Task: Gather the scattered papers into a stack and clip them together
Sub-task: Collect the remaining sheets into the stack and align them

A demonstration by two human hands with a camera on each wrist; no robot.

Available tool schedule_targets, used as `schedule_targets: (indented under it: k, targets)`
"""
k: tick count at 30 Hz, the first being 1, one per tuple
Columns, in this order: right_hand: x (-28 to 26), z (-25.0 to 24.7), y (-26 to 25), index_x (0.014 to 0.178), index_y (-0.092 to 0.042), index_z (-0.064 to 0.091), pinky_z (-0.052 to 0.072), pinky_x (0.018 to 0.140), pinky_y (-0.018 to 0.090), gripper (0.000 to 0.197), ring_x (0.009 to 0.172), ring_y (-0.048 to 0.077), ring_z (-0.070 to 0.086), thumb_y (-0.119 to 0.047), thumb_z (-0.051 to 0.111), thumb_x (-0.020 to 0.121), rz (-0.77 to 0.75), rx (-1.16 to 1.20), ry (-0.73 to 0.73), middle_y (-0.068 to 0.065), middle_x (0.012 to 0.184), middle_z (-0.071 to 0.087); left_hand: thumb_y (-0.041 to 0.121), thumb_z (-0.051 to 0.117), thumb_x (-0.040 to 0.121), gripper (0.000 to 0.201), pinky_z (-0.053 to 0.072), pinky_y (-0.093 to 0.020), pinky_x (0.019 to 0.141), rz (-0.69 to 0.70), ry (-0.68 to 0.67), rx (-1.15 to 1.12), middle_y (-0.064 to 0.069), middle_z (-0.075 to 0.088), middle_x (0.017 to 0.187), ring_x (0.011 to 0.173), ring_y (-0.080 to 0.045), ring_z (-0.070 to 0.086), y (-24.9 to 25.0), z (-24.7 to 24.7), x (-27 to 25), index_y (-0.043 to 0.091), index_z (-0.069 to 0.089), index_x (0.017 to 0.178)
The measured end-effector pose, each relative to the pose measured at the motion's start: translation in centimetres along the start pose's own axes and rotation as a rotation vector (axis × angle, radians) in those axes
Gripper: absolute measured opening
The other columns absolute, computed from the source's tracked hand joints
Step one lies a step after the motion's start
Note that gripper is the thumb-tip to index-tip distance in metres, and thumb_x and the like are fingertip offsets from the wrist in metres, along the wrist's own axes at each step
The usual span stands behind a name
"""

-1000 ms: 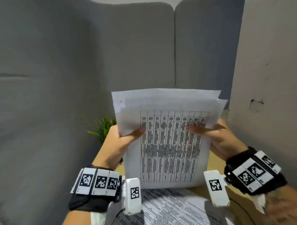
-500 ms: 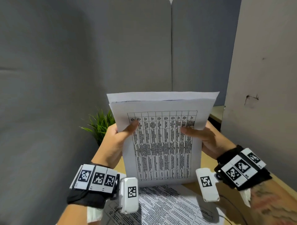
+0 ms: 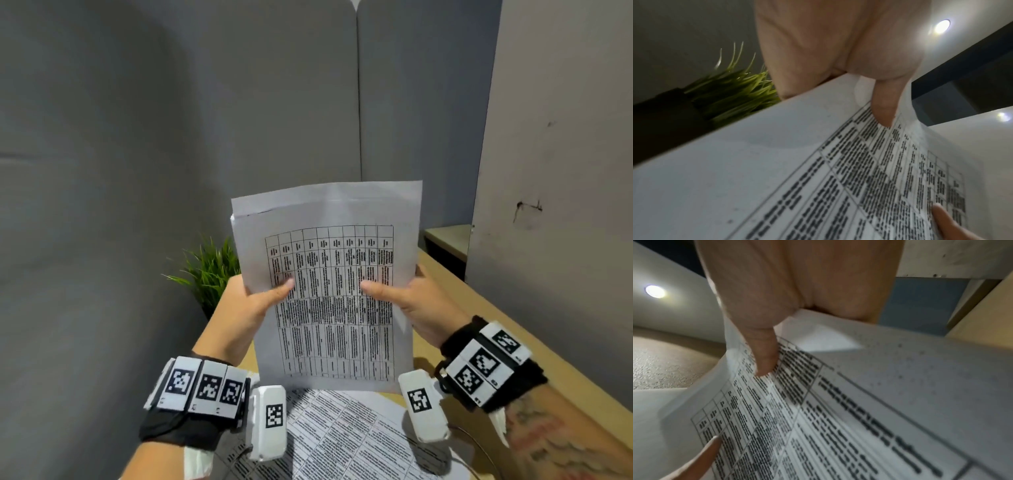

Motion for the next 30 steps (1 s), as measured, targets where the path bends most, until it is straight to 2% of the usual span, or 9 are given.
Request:
schedule_targets:
  k: [4,7,10,13,15,18,20,25,30]
  targets:
    - [-0.2,-0.6,-3.5,0.098,-0.020,0.075,0.052,0.096,0.032,0.025,0.107,0.015,0.069,-0.013,0.073,0.075,-0.149,0.042,0.049,-0.002,0.107,0.076,0.005,0.072,0.076,0.038,0.054,-0.033,0.092,-0.002,-0.115,-0.014,-0.002,0.074,0.113,0.111,-0.023,0.067,0.0,-0.2,-0.3,0.018,0.067,0.112]
    - [-0.5,-1.2,-6.4,0.095,-0.017,0.080,0.052,0.095,0.026,0.022,0.108,0.016,0.069,-0.012,0.072,0.075,-0.262,0.198,0.084,0.004,0.109,0.076,0.005,0.074,0.077,0.033,0.054,-0.030,0.087,0.024,-0.188,-0.025,-0.009,0.073,0.111,0.108,-0.025,0.067,1.1,-0.3,-0.3,0.013,0.071,0.108]
    - [0.6,-1.4,-5.8,0.120,0.011,0.062,0.047,0.107,0.037,0.053,0.112,0.020,0.068,-0.025,0.071,0.082,-0.124,0.243,0.155,0.022,0.123,0.067,0.011,0.076,0.080,0.013,0.051,-0.035,0.083,0.120,-0.070,0.067,-0.005,0.073,0.094,0.091,-0.020,0.066,3.1,-1.4,-0.3,0.009,0.074,0.092]
    - [0.9,0.6,-3.8,0.129,-0.009,0.060,0.053,0.077,0.031,0.058,0.096,0.021,0.069,-0.051,0.055,0.090,0.039,0.247,0.082,0.006,0.115,0.072,0.003,0.068,0.086,0.008,0.052,-0.031,0.076,0.182,0.119,0.131,0.005,0.074,0.082,0.080,-0.010,0.067,5.3,-4.1,-0.8,0.009,0.072,0.089]
    - [0.4,2.8,-0.7,0.119,-0.020,0.066,0.044,0.076,0.033,0.055,0.088,0.025,0.061,-0.062,0.044,0.091,0.226,0.219,-0.024,0.006,0.108,0.070,0.003,0.068,0.088,0.009,0.052,-0.023,0.072,0.276,0.271,0.162,0.012,0.073,0.079,0.077,-0.002,0.066,7.3,-6.7,-1.6,0.011,0.071,0.091]
    - [-1.1,6.5,3.7,0.117,-0.017,0.063,0.048,0.075,0.033,0.042,0.090,0.023,0.060,-0.051,0.051,0.095,0.445,-0.081,-0.292,0.012,0.110,0.068,0.014,0.074,0.083,0.023,0.055,-0.025,0.081,0.309,0.490,0.014,0.002,0.075,0.101,0.092,-0.008,0.070,8.8,-10.1,-2.7,0.007,0.070,0.105]
    - [-1.8,9.2,4.8,0.117,-0.020,0.062,0.048,0.080,0.031,0.036,0.092,0.017,0.059,-0.046,0.062,0.091,0.426,-0.454,-0.535,0.006,0.114,0.067,0.020,0.075,0.085,0.017,0.054,-0.024,0.083,0.262,0.582,-0.055,0.004,0.073,0.092,0.085,-0.004,0.070,8.7,-11.6,-3.3,0.009,0.068,0.096]
    - [-1.6,15.2,4.7,0.148,-0.033,0.036,0.042,0.107,0.040,0.089,0.130,0.021,0.048,-0.054,0.079,0.073,0.272,-1.133,-0.914,-0.003,0.147,0.048,0.020,0.072,0.086,0.014,0.055,-0.026,0.088,0.161,0.635,-0.107,0.002,0.066,0.080,0.078,-0.004,0.066,8.3,-11.7,-3.9,0.008,0.066,0.085]
    - [-1.0,17.9,7.2,0.152,-0.020,0.033,0.036,0.112,0.047,0.102,0.134,0.029,0.046,-0.064,0.076,0.070,0.450,-1.452,-1.072,0.005,0.147,0.049,0.021,0.073,0.085,0.023,0.052,-0.041,0.099,0.108,0.612,-0.144,-0.008,0.065,0.082,0.090,-0.019,0.066,7.6,-11.8,-3.4,0.000,0.063,0.081]
Point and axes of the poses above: each hand's wrist, its own x-axis towards the middle knuckle, its own z-axis out of the palm, y = z × x, the point moved 6 cm from there along x, towards the middle knuckle
